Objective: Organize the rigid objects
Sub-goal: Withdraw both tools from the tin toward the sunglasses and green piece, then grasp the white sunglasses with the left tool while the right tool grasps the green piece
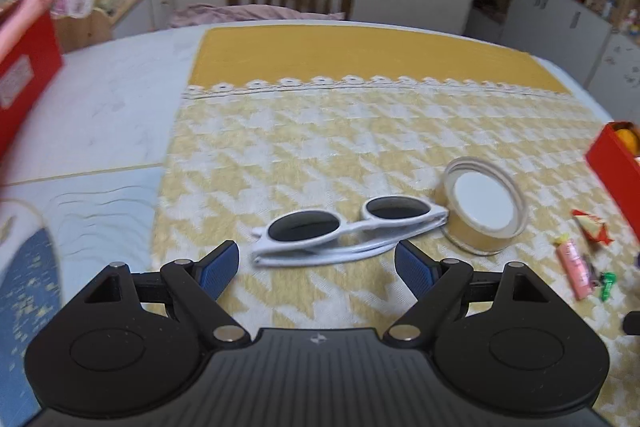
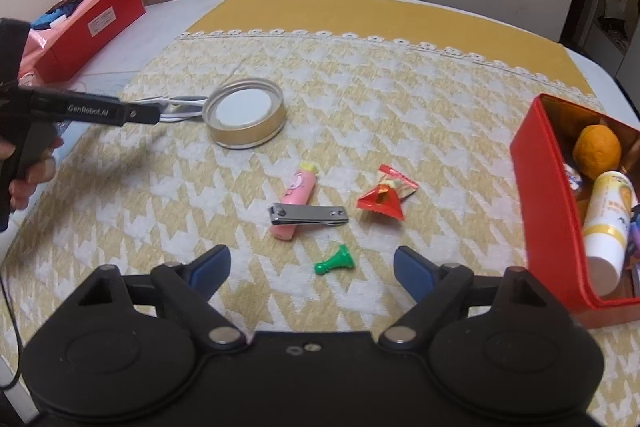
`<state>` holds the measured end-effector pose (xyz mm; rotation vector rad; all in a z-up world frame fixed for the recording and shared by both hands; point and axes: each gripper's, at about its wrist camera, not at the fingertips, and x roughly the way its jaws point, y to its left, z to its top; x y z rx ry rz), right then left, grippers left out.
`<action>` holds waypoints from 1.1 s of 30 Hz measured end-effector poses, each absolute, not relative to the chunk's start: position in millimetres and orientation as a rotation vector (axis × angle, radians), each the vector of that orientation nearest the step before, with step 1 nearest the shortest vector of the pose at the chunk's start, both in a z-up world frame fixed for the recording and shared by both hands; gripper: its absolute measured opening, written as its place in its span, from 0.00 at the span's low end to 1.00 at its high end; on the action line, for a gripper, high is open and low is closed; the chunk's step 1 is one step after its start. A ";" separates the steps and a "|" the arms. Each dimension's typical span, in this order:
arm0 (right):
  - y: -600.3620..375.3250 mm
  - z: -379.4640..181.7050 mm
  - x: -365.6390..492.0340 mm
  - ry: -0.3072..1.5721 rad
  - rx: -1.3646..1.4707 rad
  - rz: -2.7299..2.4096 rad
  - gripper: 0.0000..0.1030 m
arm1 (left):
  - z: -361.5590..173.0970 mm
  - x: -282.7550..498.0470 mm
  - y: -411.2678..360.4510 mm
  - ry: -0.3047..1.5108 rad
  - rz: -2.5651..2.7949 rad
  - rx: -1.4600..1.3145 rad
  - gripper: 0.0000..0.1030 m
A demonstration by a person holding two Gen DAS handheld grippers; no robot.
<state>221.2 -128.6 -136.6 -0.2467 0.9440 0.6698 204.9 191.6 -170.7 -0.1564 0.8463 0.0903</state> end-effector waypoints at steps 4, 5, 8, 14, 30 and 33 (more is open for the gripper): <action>-124.9 -142.4 222.6 0.954 -0.260 0.683 0.78 | -177.9 214.3 199.0 0.862 0.080 -0.118 0.83; -124.5 -143.8 223.5 0.956 -0.260 0.683 0.77 | -179.7 216.5 201.3 0.864 0.081 -0.120 0.83; -123.0 -147.0 225.8 0.966 -0.249 0.687 0.75 | -181.2 220.2 204.7 0.854 0.076 -0.116 0.83; -118.3 -156.0 227.6 0.988 -0.256 0.700 0.70 | -182.6 228.5 197.2 0.846 -0.001 -0.045 0.83; -119.7 -157.9 232.1 0.965 -0.253 0.683 0.41 | -183.4 238.8 181.7 0.829 -0.052 0.027 0.60; -119.5 -158.1 235.0 0.960 -0.256 0.660 0.29 | -181.4 238.5 177.2 0.829 -0.047 0.040 0.48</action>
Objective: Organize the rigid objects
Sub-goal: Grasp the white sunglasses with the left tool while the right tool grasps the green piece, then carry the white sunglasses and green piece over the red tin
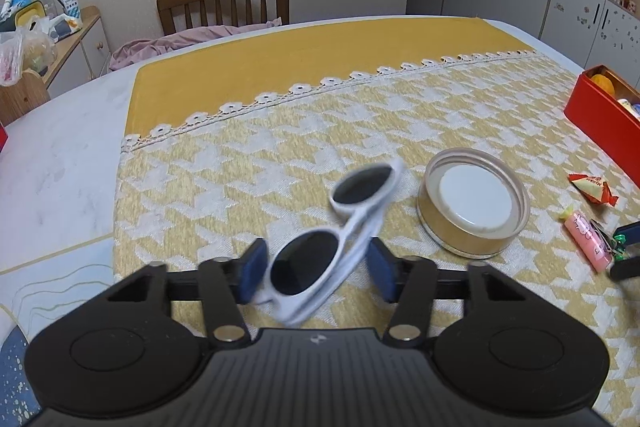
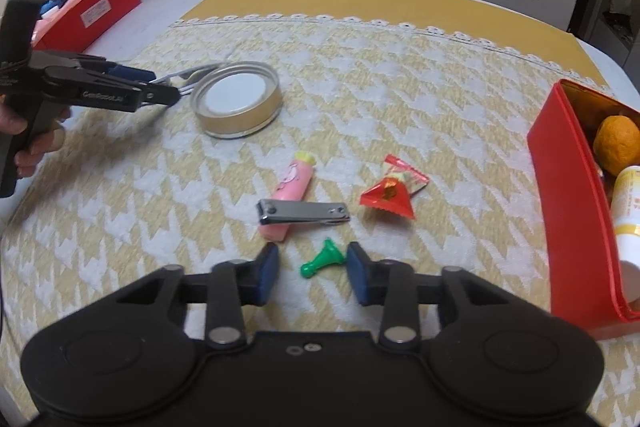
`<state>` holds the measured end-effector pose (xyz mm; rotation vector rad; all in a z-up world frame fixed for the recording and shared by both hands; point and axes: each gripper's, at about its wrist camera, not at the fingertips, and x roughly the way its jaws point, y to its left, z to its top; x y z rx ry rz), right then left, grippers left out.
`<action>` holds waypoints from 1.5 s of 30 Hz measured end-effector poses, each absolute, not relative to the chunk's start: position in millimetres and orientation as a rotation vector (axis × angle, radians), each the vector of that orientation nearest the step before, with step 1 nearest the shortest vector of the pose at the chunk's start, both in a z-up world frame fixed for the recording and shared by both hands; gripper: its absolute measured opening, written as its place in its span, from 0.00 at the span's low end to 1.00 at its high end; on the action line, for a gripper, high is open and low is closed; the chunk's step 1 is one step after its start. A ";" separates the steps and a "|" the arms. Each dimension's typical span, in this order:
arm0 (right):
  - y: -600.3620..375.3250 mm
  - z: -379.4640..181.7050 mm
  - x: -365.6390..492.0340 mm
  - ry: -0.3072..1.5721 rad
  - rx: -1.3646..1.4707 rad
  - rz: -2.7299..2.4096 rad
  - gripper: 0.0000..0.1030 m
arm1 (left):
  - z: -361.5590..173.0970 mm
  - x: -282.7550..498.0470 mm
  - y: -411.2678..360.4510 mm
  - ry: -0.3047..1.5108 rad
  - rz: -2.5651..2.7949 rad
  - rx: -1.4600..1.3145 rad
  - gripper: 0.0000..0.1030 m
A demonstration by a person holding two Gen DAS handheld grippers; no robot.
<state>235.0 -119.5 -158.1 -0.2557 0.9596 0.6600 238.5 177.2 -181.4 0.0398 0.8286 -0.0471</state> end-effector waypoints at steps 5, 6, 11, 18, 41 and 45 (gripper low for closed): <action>-116.9 -158.4 234.6 0.950 -0.277 0.641 0.23 | -180.1 238.3 173.7 0.832 -0.031 0.029 0.43; -117.0 -158.5 234.4 0.948 -0.277 0.641 0.23 | -179.6 238.2 172.7 0.832 -0.026 0.027 0.41; -118.7 -157.4 231.6 0.935 -0.277 0.645 0.23 | -175.2 234.4 167.3 0.843 0.004 -0.008 0.36; -133.5 -150.4 222.8 0.926 -0.250 0.657 0.23 | -170.2 212.2 155.4 0.845 0.067 -0.040 0.35; -208.8 -76.8 212.4 0.765 -0.206 0.688 0.23 | -96.8 167.1 103.9 0.802 0.141 -0.146 0.35; -231.3 -68.7 221.0 0.749 -0.199 0.673 0.23 | -82.4 173.0 75.8 0.786 0.100 -0.157 0.35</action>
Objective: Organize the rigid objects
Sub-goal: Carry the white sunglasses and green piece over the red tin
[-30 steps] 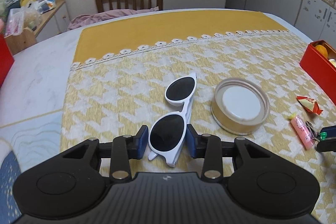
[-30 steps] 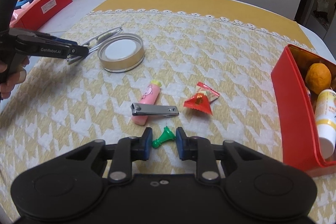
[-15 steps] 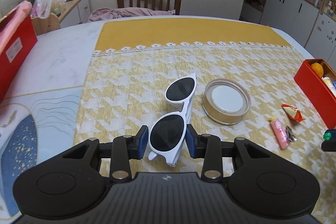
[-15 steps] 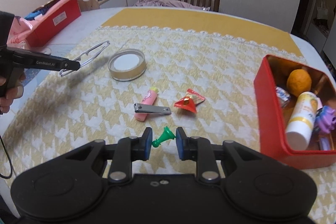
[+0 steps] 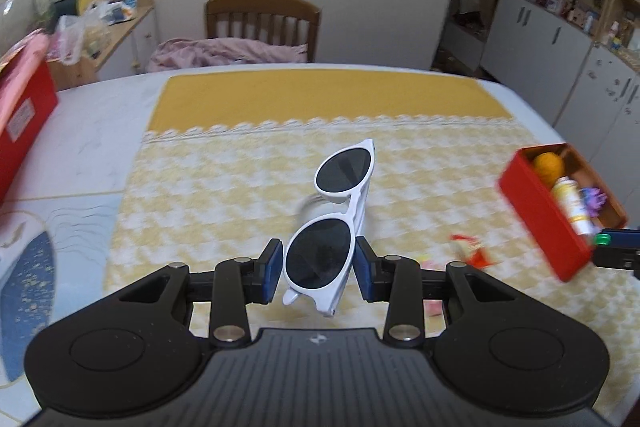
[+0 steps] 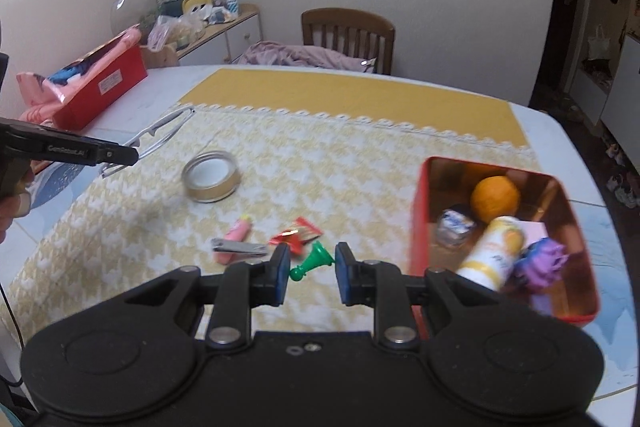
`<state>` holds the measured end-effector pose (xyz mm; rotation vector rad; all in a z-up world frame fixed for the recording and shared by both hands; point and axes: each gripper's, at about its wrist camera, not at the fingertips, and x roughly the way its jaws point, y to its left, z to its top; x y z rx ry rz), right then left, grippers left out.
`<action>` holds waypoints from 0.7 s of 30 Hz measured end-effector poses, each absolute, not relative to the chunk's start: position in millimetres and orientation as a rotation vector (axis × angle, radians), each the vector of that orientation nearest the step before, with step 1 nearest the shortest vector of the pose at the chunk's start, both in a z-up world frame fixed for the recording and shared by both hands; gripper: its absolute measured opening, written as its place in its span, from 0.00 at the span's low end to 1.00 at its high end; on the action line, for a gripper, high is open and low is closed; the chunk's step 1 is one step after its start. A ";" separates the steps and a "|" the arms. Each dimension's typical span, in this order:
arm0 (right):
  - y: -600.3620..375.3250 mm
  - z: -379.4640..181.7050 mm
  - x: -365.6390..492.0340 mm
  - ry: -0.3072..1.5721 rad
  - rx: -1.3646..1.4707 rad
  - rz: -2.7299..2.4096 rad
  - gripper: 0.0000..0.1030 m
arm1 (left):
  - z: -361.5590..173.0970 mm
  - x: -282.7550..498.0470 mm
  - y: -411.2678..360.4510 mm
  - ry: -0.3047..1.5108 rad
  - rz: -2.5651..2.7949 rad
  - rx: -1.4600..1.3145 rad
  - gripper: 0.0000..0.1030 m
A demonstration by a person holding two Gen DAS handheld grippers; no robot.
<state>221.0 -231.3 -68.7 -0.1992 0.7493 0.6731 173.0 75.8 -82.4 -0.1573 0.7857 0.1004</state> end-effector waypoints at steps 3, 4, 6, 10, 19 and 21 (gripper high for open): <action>-248.2 -66.2 227.1 0.745 -0.199 0.660 0.23 | -74.2 180.9 51.1 0.778 0.067 -0.148 0.35; -253.7 -65.7 229.1 0.745 -0.200 0.657 0.23 | -72.0 183.5 43.2 0.776 0.055 -0.148 0.35; -263.9 -64.4 233.0 0.745 -0.205 0.651 0.23 | -68.7 188.4 26.6 0.768 0.036 -0.142 0.35; -284.2 -63.7 241.5 0.751 -0.218 0.637 0.23 | -65.5 201.4 -7.8 0.777 -0.005 -0.142 0.35; -327.7 -68.1 265.0 0.760 -0.208 0.621 0.23 | -69.4 236.3 -82.3 0.832 -0.115 -0.110 0.35; -336.3 -69.9 269.8 0.762 -0.206 0.618 0.23 | -70.7 243.4 -98.1 0.844 -0.129 -0.107 0.36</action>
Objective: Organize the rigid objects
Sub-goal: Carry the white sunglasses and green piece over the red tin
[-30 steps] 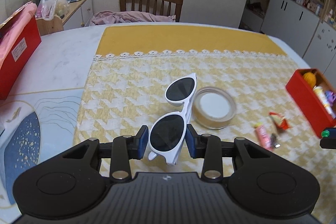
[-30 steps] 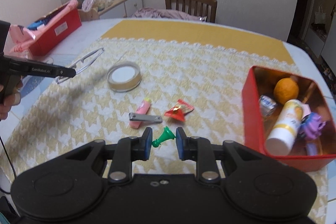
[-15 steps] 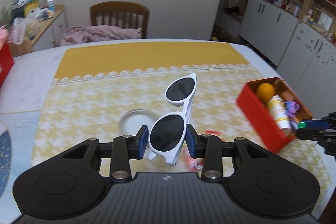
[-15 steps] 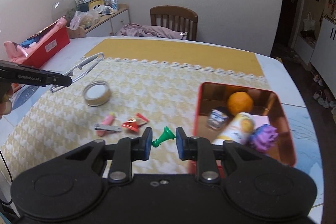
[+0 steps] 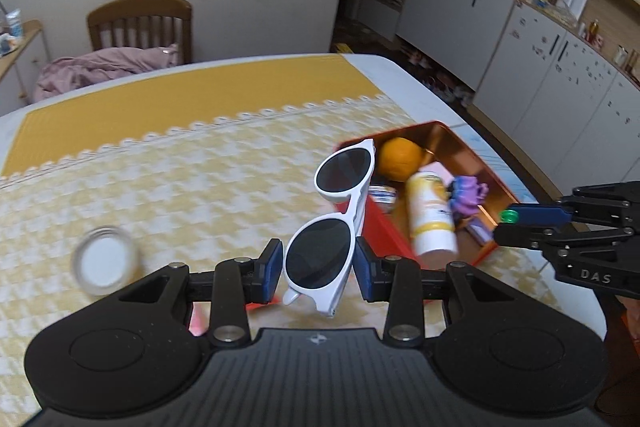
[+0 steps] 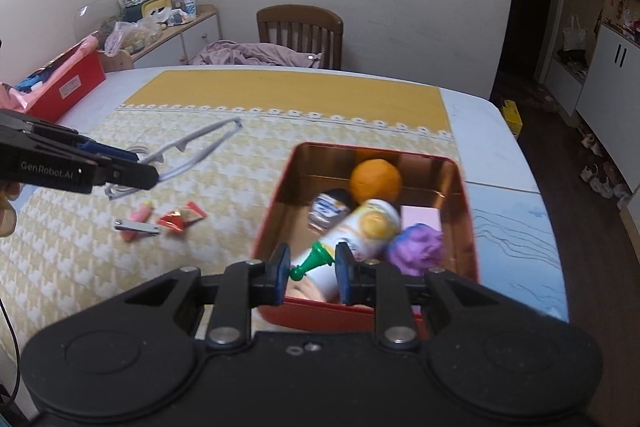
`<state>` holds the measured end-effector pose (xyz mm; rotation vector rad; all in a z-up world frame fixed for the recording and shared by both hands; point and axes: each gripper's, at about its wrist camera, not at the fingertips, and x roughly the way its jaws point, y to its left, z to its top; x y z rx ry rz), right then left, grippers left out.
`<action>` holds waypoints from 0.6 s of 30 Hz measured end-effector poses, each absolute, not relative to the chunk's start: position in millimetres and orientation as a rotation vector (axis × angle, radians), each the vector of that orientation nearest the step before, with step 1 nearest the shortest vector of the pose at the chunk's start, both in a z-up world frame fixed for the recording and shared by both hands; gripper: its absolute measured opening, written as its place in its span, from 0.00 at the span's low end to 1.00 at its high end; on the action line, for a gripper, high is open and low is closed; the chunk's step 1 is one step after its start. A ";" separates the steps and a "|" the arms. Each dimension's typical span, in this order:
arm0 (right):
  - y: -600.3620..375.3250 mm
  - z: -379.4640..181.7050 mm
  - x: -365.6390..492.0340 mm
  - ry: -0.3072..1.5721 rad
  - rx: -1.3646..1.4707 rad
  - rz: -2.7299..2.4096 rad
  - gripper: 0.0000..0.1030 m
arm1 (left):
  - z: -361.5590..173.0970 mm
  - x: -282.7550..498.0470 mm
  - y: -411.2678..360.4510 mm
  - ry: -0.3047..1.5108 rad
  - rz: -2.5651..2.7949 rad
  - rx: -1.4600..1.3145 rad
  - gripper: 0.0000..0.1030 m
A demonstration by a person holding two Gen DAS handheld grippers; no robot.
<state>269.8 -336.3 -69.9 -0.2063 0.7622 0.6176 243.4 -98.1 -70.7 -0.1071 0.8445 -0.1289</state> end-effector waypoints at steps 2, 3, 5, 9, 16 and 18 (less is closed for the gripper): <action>-344.5 -71.8 275.3 0.766 -0.203 0.617 0.23 | -71.3 250.1 -113.9 0.849 -0.143 -0.096 0.35; -348.0 -72.7 277.7 0.768 -0.202 0.617 0.23 | -71.6 253.5 -121.3 0.850 -0.150 -0.086 0.36; -354.0 -74.6 282.6 0.771 -0.203 0.619 0.23 | -72.5 261.3 -135.8 0.854 -0.157 -0.069 0.36; -363.7 -80.3 292.3 0.781 -0.211 0.620 0.23 | -76.9 280.3 -159.7 0.884 -0.157 -0.061 0.36; -369.8 -90.3 309.1 0.794 -0.230 0.636 0.23 | -84.2 309.9 -188.0 0.928 -0.118 -0.068 0.36; -369.6 -93.6 313.4 0.800 -0.240 0.644 0.23 | -88.7 318.9 -192.6 0.947 -0.095 -0.076 0.36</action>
